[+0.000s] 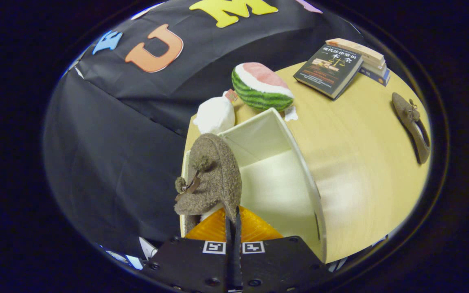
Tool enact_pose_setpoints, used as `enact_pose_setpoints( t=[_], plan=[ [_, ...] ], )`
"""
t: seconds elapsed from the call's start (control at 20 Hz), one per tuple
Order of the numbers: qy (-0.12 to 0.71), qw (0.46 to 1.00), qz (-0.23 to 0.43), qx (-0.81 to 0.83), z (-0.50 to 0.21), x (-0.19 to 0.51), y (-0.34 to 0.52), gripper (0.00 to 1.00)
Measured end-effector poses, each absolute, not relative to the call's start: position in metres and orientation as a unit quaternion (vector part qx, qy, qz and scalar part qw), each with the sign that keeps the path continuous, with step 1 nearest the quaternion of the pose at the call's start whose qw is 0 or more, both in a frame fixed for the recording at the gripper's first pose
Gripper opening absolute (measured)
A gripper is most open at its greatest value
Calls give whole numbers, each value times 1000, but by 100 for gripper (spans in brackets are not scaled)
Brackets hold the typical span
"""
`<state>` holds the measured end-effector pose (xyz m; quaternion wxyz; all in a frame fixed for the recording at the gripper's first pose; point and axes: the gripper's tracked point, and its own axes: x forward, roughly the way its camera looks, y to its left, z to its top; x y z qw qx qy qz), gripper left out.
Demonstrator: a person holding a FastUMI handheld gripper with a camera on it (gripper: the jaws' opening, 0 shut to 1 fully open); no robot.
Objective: Open the storage box then place both shoes into the box .Put the left shoe in first, then the right shoe, with the right side of both shoes facing outward in a uniform manner.
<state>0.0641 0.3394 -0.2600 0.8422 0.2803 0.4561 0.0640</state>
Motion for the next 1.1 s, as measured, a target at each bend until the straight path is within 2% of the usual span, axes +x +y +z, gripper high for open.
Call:
enact_pose_setpoints(
  t=[0.3, 0.4, 0.45, 0.5, 0.55, 0.6, 1.0, 1.1],
  plan=[
    [491, 826, 47, 272, -301, 70, 349, 0],
    [498, 821, 49, 274, -305, 73, 354, 7],
    [492, 826, 52, 272, -302, 78, 355, 15],
    [486, 831, 57, 265, -303, 84, 358, 15],
    [484, 834, 62, 259, -299, 85, 357, 9],
    [484, 833, 68, 259, -299, 84, 360, 9],
    [428, 878, 100, 189, -254, 72, 335, 75],
    [403, 897, 102, 154, -231, 66, 320, 85]
  ],
)
